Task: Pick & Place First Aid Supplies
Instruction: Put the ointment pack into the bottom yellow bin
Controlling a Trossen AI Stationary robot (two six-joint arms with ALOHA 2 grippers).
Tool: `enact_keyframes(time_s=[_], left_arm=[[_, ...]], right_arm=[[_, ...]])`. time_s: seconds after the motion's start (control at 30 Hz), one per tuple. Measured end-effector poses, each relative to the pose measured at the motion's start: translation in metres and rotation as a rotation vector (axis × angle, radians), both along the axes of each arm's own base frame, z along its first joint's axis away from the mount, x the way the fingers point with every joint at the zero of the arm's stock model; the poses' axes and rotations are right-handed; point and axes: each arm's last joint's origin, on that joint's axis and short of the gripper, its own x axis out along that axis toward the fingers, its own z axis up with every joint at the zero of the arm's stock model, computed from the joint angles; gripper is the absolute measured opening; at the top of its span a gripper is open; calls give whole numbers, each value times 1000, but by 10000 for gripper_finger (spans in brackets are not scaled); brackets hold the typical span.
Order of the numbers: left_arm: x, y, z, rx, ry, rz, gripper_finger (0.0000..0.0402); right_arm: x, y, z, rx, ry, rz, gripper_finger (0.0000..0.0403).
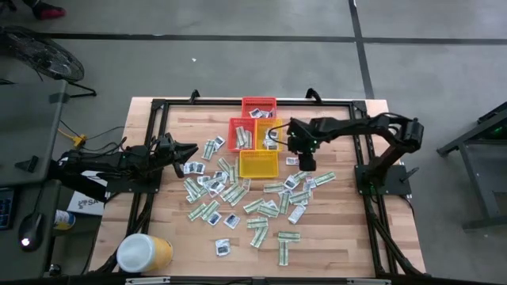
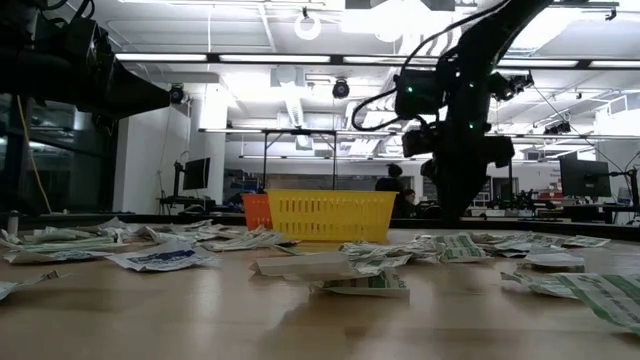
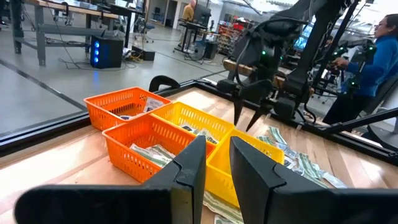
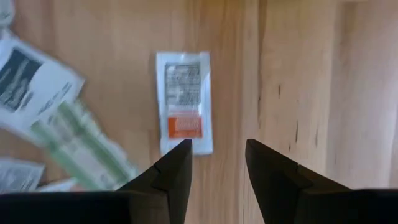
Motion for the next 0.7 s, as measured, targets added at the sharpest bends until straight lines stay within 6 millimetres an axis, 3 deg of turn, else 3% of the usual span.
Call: enact_keyframes(time_s=[0.7], left_arm=[[0, 0, 0, 0, 0, 0, 73]], right_arm=[[-7, 20, -30, -13, -31, -45, 144]])
